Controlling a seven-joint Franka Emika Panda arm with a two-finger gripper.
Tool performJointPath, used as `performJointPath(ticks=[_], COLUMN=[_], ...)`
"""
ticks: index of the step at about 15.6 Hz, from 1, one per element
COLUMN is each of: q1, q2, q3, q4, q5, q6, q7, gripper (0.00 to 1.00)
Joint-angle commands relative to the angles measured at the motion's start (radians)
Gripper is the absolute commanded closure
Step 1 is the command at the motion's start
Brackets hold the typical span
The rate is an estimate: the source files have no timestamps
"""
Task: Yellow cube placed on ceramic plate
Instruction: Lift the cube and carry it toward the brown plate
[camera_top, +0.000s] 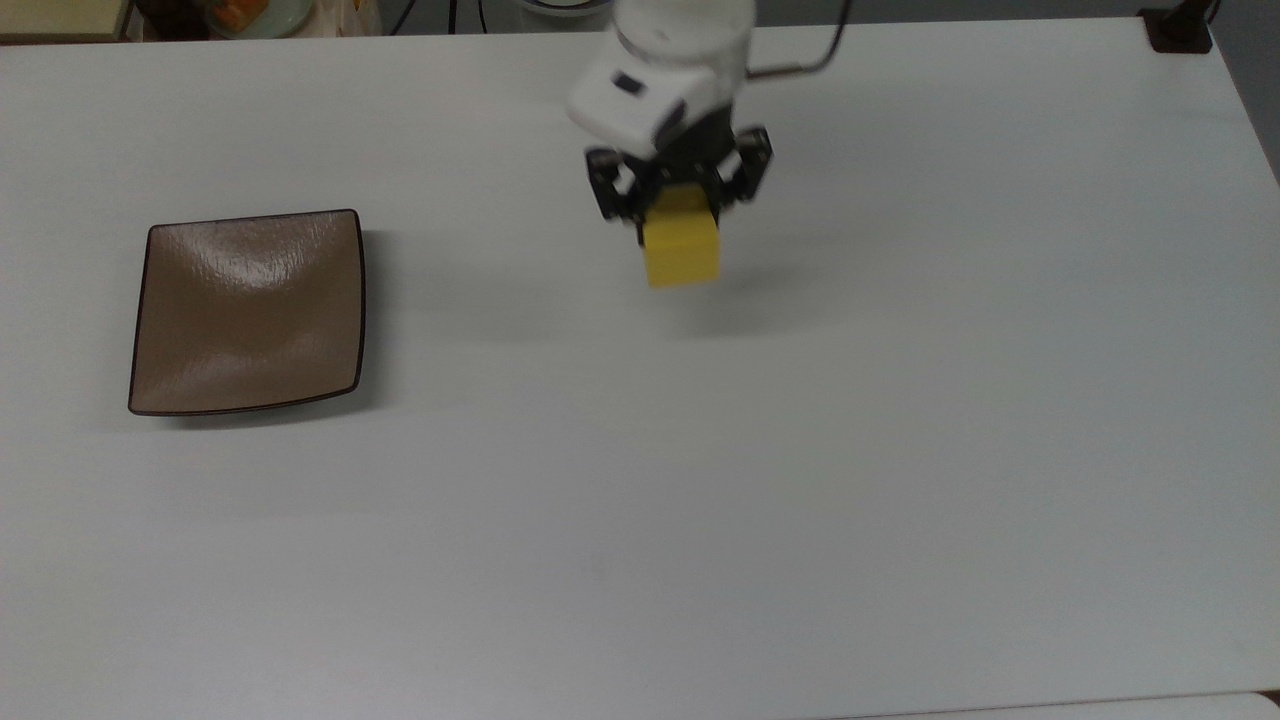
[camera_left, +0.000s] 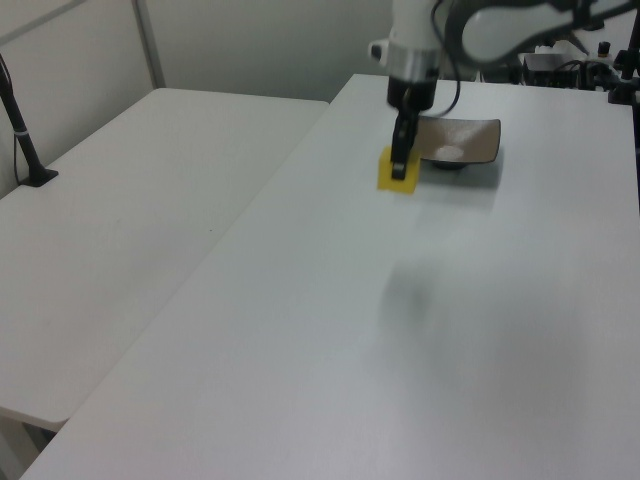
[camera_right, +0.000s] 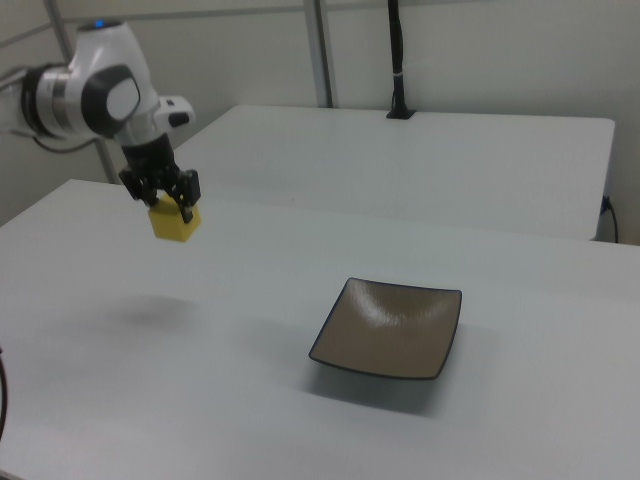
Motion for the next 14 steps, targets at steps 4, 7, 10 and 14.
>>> performJointPath(ticks=[4,7,10,14], q1=[-0.102,-0.171,-0.254,-0.392], q2=[-0.211,-0.242,-0.244,-0.231], q3=[-0.057,-0.057,-0.051,-0.034], q4=[-0.062,-0.062,-0.059,-0.053], q5=[0.128,0.159,0.165,0.177], q6=[-0.167,-0.204,-0.204,-0.197], q7=[-0.22,-0.306,-0.395,-0.581], gripper=[0.91,0.91,0.91,0.88])
